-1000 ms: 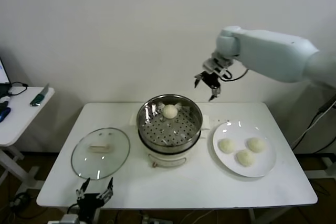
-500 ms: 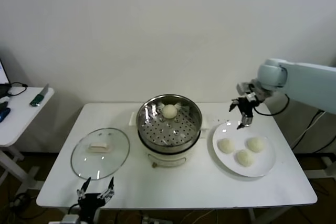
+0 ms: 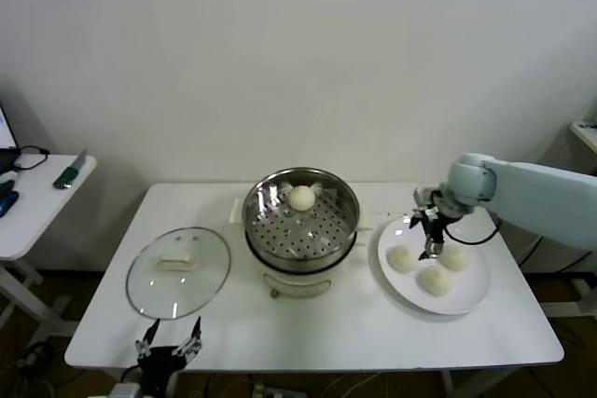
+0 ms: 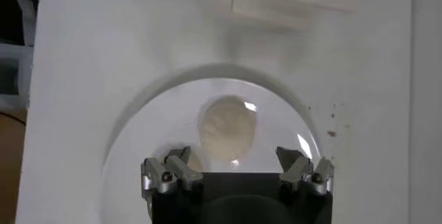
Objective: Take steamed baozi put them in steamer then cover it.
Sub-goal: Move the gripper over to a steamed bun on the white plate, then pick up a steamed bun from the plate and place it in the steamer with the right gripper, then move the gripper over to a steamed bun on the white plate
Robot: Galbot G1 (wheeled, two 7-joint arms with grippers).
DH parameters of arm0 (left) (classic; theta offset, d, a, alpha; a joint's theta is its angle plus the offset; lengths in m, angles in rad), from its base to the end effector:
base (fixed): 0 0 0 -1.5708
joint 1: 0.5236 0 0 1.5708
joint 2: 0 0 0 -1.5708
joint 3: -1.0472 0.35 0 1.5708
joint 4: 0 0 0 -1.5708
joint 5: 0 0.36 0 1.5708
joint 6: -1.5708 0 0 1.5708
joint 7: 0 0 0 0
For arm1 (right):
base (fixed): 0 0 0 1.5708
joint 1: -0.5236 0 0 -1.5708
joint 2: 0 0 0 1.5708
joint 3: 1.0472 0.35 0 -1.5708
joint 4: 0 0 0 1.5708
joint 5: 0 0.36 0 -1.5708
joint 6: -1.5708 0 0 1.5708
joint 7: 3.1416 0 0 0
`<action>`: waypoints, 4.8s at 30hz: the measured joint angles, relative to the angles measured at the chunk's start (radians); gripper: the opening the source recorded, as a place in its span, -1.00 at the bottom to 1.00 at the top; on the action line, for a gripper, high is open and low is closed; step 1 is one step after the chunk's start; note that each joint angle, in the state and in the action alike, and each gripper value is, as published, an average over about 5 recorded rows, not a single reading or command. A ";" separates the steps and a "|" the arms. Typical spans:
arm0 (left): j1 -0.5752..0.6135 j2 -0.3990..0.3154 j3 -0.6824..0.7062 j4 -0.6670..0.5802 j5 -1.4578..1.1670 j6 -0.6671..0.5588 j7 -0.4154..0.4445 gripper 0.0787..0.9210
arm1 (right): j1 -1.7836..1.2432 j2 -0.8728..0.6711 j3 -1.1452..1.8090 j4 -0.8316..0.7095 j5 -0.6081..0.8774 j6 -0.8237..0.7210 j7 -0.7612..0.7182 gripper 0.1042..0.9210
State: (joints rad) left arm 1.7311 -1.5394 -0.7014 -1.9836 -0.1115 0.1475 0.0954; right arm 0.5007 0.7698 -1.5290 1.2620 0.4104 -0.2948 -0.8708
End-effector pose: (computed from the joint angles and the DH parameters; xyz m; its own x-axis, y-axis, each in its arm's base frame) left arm 0.1229 0.0647 -0.3629 -0.9172 -0.0513 0.3951 -0.0599 0.9982 -0.0094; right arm 0.5342 -0.1183 -0.1712 -0.1607 -0.0938 0.9825 -0.9860 -0.0306 -0.1642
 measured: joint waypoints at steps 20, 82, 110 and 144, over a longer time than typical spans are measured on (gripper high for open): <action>-0.011 0.006 -0.001 0.020 -0.002 0.001 0.000 0.77 | -0.211 0.072 0.144 -0.123 -0.081 -0.028 0.043 0.75; -0.003 0.045 -0.011 -0.015 -0.018 -0.005 -0.001 0.77 | 0.528 0.383 -0.150 0.134 0.397 -0.037 -0.038 0.24; -0.002 0.042 -0.014 -0.026 -0.018 -0.006 -0.001 0.77 | 0.167 0.730 -0.089 -0.178 0.245 -0.077 0.056 0.29; 0.006 0.033 -0.013 -0.042 -0.015 -0.003 0.000 0.77 | 0.322 0.523 -0.116 -0.073 0.292 -0.005 -0.036 0.76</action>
State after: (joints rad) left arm 1.7374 -1.5064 -0.7145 -2.0252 -0.1270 0.1446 0.0952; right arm 0.8229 1.2925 -1.6452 1.1894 0.7020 -0.3003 -0.9069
